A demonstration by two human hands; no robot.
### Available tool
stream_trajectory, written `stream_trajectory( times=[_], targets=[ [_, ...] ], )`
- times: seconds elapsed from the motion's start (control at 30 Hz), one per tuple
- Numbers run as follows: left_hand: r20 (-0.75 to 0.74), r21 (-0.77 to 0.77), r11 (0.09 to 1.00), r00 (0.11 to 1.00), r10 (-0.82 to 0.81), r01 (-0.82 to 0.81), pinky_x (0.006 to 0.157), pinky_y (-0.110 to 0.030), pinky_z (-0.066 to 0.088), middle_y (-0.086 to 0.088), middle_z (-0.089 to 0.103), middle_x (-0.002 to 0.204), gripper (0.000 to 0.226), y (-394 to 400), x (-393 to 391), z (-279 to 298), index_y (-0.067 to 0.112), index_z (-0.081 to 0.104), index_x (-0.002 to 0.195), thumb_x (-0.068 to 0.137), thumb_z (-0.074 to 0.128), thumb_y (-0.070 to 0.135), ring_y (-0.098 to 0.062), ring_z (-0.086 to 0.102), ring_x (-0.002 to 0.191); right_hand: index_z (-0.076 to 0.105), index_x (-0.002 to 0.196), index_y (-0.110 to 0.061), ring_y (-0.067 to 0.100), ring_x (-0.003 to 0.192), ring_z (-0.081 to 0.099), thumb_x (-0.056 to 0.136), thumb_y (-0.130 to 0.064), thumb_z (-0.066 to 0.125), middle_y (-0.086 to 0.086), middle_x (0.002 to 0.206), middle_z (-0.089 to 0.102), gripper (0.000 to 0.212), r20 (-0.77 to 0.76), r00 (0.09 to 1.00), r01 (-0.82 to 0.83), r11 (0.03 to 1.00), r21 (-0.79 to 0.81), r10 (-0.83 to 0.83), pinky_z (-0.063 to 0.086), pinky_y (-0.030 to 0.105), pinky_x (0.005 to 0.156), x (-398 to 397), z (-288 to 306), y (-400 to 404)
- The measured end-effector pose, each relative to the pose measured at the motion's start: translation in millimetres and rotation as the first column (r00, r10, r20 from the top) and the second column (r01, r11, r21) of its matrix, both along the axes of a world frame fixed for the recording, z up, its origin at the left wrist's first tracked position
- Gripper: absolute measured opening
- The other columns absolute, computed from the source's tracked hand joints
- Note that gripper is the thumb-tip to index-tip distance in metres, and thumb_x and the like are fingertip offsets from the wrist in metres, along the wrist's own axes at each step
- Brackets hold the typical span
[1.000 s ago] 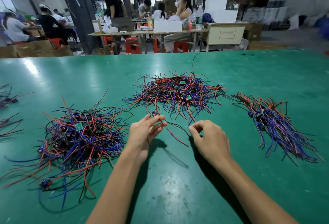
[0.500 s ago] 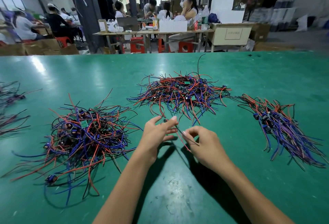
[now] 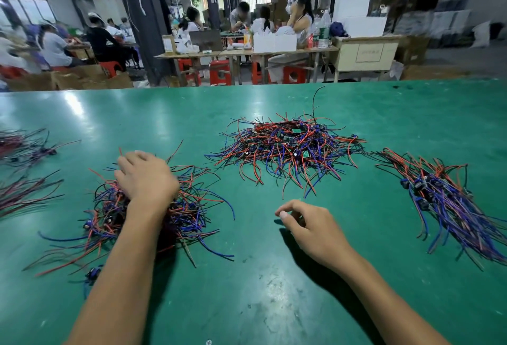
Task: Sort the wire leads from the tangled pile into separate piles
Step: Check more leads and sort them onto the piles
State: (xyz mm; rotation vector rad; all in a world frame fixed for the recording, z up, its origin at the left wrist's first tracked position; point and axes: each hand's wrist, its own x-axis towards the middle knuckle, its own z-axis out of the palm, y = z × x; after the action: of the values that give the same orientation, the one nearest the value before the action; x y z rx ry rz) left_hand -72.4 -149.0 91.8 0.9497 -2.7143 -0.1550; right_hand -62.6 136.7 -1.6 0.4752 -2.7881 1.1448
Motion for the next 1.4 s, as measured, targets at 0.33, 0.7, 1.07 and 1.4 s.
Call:
stream_trajectory(
  times=[0.33,0.7,1.07,1.4],
  targets=[
    [-0.080,-0.124,0.920,0.920,-0.384,0.373,0.094,-0.041,0.038,-0.016,0.056,0.124,0.032,84,-44,-26,0.012,0.064,0.115,0.093,0.051,0.031,-0.033,0.048,0.117,0.070,0.098,-0.037,0.000,0.093,0.062,0.096,-0.038,0.056,-0.025,0.096,0.072,0.014,-0.018,1.000,-0.004,0.998,0.058,0.005,0.050,0.029,0.083,-4,-4,-1],
    [-0.024,0.222,0.930,0.955,-0.296,0.294,0.081,-0.040,0.028,-0.006,0.059,0.089,0.030,102,-111,-64,0.015,0.042,0.069,0.096,0.048,0.024,-0.027,0.050,0.080,0.071,0.097,-0.038,-0.001,0.096,0.065,0.095,-0.037,0.059,-0.027,0.096,0.073,0.013,-0.019,1.000,0.006,1.000,-0.017,-0.006,0.051,0.029,0.087,-6,-7,1],
    [-0.067,0.286,0.918,0.962,-0.265,0.274,0.093,-0.041,0.038,-0.002,0.056,0.080,0.032,120,-110,-58,0.016,0.043,0.070,0.094,0.057,0.032,-0.026,0.053,0.080,0.074,0.098,-0.036,0.004,0.095,0.064,0.095,-0.037,0.059,-0.019,0.100,0.074,0.016,-0.034,0.999,-0.005,1.000,0.026,0.006,0.051,0.031,0.086,-6,-6,0],
    [-0.487,0.736,0.402,0.839,-0.244,0.544,0.052,-0.023,0.031,0.007,0.062,0.058,0.039,141,-19,-49,0.016,0.070,0.057,0.089,0.069,0.037,-0.009,0.038,0.046,0.073,0.106,-0.020,0.006,0.050,0.059,0.106,-0.026,0.046,-0.002,0.071,0.072,0.028,0.246,0.968,0.168,0.844,-0.510,-0.045,0.042,0.019,0.049,-17,1,2]
  ],
)
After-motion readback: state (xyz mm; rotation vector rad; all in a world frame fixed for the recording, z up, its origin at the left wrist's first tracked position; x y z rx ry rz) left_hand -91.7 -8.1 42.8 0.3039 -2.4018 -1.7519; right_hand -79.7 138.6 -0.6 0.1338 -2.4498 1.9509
